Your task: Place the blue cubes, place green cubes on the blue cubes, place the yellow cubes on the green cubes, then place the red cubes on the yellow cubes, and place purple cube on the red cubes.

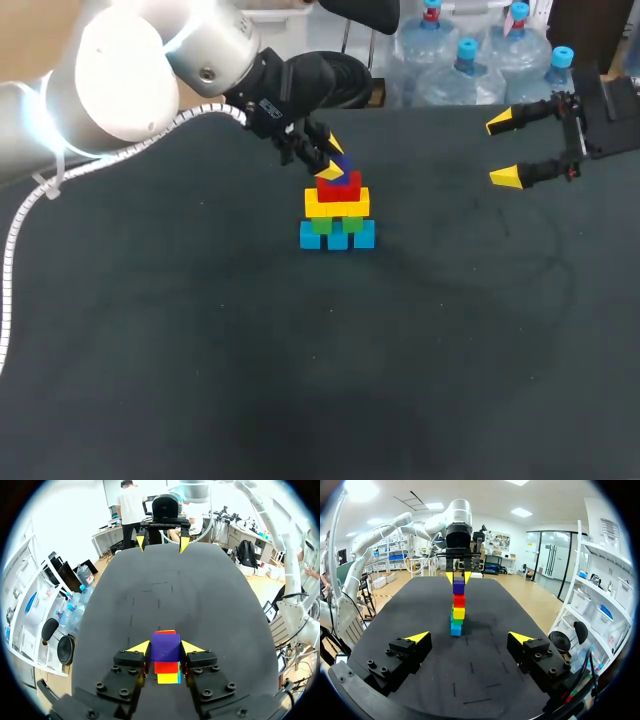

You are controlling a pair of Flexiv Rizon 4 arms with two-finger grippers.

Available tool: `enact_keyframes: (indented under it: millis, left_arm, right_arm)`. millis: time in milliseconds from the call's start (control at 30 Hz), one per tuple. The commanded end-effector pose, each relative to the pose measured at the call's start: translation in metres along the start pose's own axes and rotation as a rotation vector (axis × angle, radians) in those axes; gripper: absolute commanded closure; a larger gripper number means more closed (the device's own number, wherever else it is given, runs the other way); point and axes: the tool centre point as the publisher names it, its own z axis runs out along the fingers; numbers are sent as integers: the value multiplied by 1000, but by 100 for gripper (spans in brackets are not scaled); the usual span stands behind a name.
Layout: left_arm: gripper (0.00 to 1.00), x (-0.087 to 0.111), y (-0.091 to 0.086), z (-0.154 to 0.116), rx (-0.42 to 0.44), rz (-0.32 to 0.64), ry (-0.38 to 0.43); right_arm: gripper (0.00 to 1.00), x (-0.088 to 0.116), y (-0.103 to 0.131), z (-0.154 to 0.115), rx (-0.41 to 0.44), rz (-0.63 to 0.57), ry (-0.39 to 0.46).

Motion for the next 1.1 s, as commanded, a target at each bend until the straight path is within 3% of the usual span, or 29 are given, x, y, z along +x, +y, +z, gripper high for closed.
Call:
enact_keyframes:
  millis: [33,533,667,1100]
  left_arm:
    - [76,-1,2,0,3,-3,8]
    - [67,0,2,1,7,-6,12]
    - [57,-1,2,1,8,-5,12]
    - [58,-2,3,1,10,-1,13]
  right_arm:
    - [0,0,0,1,1,-1,-1]
    - [0,0,0,1,1,-1,-1]
    - [0,0,0,1,1,-1,-1]
    - [0,0,0,1,1,-1,-1]
